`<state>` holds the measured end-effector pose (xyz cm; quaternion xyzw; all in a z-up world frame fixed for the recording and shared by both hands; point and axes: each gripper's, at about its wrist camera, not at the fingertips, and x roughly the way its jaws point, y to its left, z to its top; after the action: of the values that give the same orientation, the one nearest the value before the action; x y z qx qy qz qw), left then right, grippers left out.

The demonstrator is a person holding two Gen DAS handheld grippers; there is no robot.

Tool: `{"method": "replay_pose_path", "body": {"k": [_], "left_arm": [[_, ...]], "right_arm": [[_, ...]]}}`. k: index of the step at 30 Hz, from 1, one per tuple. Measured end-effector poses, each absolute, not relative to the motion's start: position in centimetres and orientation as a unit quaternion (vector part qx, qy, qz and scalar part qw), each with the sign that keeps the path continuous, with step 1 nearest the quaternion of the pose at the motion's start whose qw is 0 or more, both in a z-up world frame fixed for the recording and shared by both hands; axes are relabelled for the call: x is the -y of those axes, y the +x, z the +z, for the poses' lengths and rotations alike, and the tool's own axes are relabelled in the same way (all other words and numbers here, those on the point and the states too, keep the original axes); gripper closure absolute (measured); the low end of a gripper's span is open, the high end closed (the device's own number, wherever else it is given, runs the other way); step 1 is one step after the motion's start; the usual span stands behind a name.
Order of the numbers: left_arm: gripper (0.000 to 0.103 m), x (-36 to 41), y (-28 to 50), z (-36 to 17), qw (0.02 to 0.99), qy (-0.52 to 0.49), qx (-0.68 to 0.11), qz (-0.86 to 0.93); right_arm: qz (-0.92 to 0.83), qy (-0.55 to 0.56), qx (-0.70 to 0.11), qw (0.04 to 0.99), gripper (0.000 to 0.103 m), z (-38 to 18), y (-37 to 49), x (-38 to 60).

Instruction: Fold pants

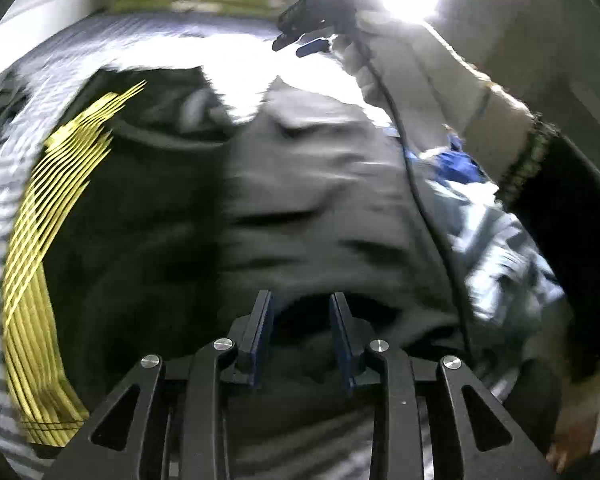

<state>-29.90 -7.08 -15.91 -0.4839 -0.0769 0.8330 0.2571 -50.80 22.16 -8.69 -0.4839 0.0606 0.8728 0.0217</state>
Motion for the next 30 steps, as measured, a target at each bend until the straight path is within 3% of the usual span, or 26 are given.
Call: {"method": "replay_pose_path", "body": {"k": [6,9,10,15,18,23,26,28,30], "left_arm": [[0.072,6.9,-30.9,-18.8,0.247,-0.516,0.078,0.817],[0.060,5.5,-30.9,-19.7,0.271,-0.520,0.070,0.807],[0.060,5.0,-30.8,-19.8,0.283,-0.521,0.070,0.802],[0.056,3.9,-30.3,-19.4,0.307,-0.519,0.058,0.796],[0.056,4.7,-30.5,-18.6,0.309,-0.509,0.077,0.800],[0.055,2.6,-30.4,-18.8,0.310,-0.511,0.066,0.799],[0.041,1.1,-29.6,-19.3,0.328,-0.510,0.047,0.794],[0.039,0.3,-29.2,-19.7,0.332,-0.516,0.041,0.789],[0.039,-0.4,-28.2,-18.7,0.339,-0.503,0.024,0.794]], "right_arm": [[0.853,-0.520,-0.031,-0.018,0.072,-14.4,-55.3,-14.4],[0.846,-0.532,0.015,0.006,0.074,-16.4,-55.8,-13.4],[0.846,-0.530,0.040,0.034,0.067,-16.9,-55.7,-13.9],[0.848,-0.519,0.012,0.107,0.065,-15.4,-54.9,-19.4],[0.870,-0.487,-0.069,0.044,0.065,-12.9,-53.5,-20.8],[0.871,-0.470,-0.132,-0.052,0.063,-12.5,-52.7,-18.7],[0.857,-0.510,-0.070,-0.034,0.063,-14.8,-53.2,-16.8],[0.847,-0.532,-0.011,0.024,0.063,-16.0,-53.2,-17.1],[0.857,-0.512,-0.041,0.047,0.063,-14.6,-51.6,-20.1]]}}
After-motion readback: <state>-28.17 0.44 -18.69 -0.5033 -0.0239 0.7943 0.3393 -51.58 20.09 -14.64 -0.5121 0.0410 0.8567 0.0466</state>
